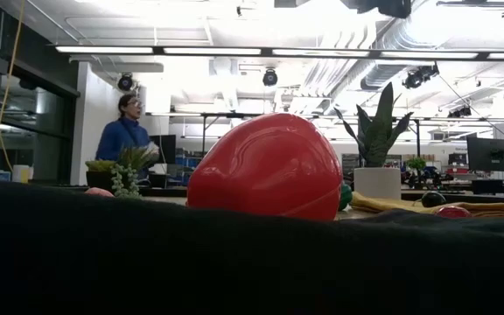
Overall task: Pick and placing Produce into tupperware
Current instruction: Put the black cherry into the transparent bin
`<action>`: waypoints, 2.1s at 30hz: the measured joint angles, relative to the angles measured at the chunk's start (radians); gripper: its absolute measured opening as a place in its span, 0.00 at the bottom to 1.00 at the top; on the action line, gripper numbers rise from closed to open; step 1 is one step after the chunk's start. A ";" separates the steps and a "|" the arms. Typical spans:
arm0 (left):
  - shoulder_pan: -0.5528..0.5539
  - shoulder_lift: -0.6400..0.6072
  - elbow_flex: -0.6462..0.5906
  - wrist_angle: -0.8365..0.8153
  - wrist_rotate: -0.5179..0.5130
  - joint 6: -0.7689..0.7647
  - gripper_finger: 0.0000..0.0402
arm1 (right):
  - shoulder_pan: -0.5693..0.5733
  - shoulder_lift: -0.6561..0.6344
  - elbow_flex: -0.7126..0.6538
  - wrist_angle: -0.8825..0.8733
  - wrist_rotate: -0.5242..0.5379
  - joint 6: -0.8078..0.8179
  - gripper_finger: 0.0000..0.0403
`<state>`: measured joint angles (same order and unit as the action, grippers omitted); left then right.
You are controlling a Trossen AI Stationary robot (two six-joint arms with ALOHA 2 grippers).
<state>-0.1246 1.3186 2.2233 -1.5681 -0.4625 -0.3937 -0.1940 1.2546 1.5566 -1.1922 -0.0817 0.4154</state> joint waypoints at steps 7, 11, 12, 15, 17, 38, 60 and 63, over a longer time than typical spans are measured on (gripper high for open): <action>0.000 0.011 -0.102 -0.003 0.059 -0.007 0.00 | 0.096 0.062 0.000 -0.088 0.071 -0.012 0.21; 0.000 -0.030 -0.222 -0.003 0.062 -0.047 0.00 | 0.178 0.068 0.000 -0.087 0.166 0.010 0.21; 0.000 -0.048 -0.262 -0.001 0.060 -0.061 0.00 | 0.197 0.068 0.000 -0.087 0.192 0.019 0.21; 0.000 -0.123 -0.405 0.065 0.051 -0.099 0.00 | 0.249 0.067 0.000 -0.091 0.262 0.055 0.21; 0.000 -0.190 -0.515 0.161 0.051 -0.112 0.00 | 0.278 0.066 -0.001 -0.091 0.304 0.077 0.21; 0.000 -0.525 -1.270 0.604 0.190 -0.319 0.00 | 0.425 0.074 -0.416 0.195 0.236 0.449 0.21; 0.000 -0.524 -1.396 0.715 0.190 -0.318 0.00 | 0.406 0.074 -0.599 0.158 0.175 0.958 0.44; 0.000 -0.524 -1.396 0.715 0.190 -0.318 0.00 | 0.391 0.075 -0.612 0.177 0.178 0.983 0.44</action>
<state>-0.1249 0.7944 0.8272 -0.8528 -0.2722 -0.7120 0.1974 1.3297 0.9442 -1.0153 0.0959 1.3984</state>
